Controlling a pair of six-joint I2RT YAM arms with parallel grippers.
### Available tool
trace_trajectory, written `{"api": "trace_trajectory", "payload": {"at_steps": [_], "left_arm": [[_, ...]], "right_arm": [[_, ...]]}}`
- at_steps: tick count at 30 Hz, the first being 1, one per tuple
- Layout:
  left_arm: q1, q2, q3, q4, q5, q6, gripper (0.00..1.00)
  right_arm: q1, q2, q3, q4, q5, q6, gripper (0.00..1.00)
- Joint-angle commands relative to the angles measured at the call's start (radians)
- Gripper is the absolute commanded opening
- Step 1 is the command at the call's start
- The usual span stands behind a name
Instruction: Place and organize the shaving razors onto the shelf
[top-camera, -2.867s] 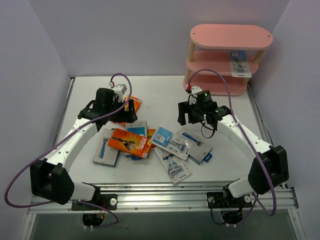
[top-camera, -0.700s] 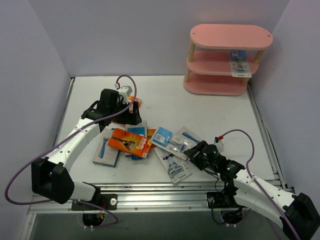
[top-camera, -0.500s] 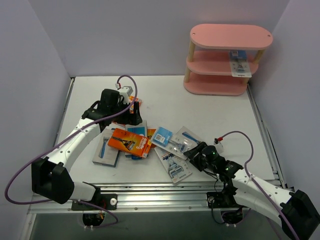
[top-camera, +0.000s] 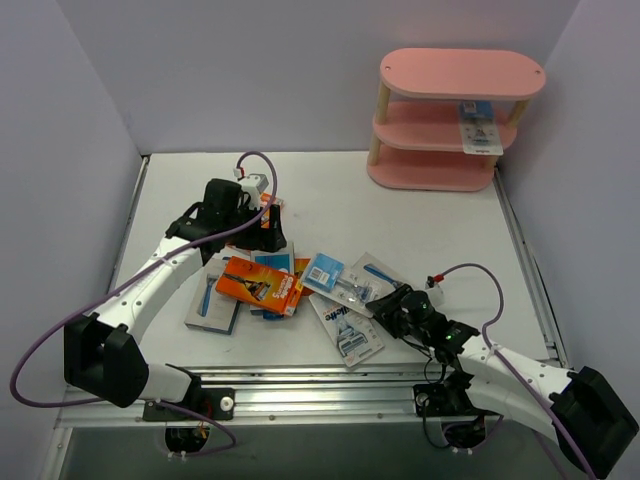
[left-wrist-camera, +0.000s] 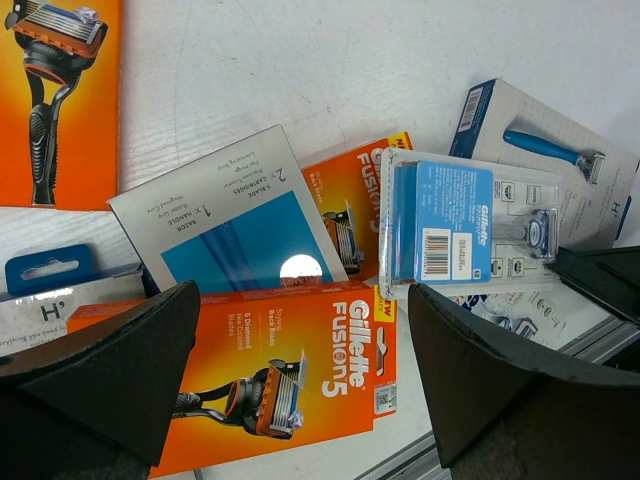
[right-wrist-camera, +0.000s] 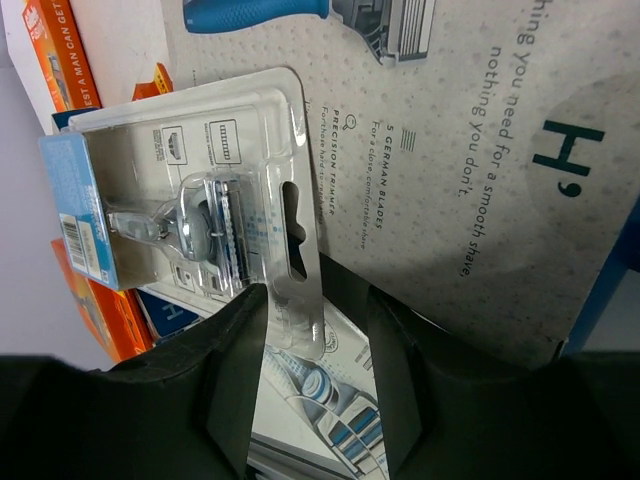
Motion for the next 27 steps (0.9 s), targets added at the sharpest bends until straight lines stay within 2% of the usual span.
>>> {"api": "trace_trajectory", "payload": {"at_steps": [1,10,21,27], "left_arm": [[-0.004,0.003,0.033,0.013,0.001,0.017,0.94],[-0.007,0.004,0.033,0.014,-0.001,0.017,0.94],[-0.013,0.003,0.036,0.011,-0.002,0.019,0.94],[-0.015,0.001,0.036,0.011,-0.007,0.020,0.94]], "right_arm": [[0.009,0.035,-0.006,0.067,0.049,0.016,0.40],[0.009,0.019,-0.017,0.104,0.066,0.026,0.30],[0.009,-0.034,0.009,0.072,0.082,0.019,0.01],[0.009,-0.027,0.028,0.089,0.075,-0.001,0.00]]}}
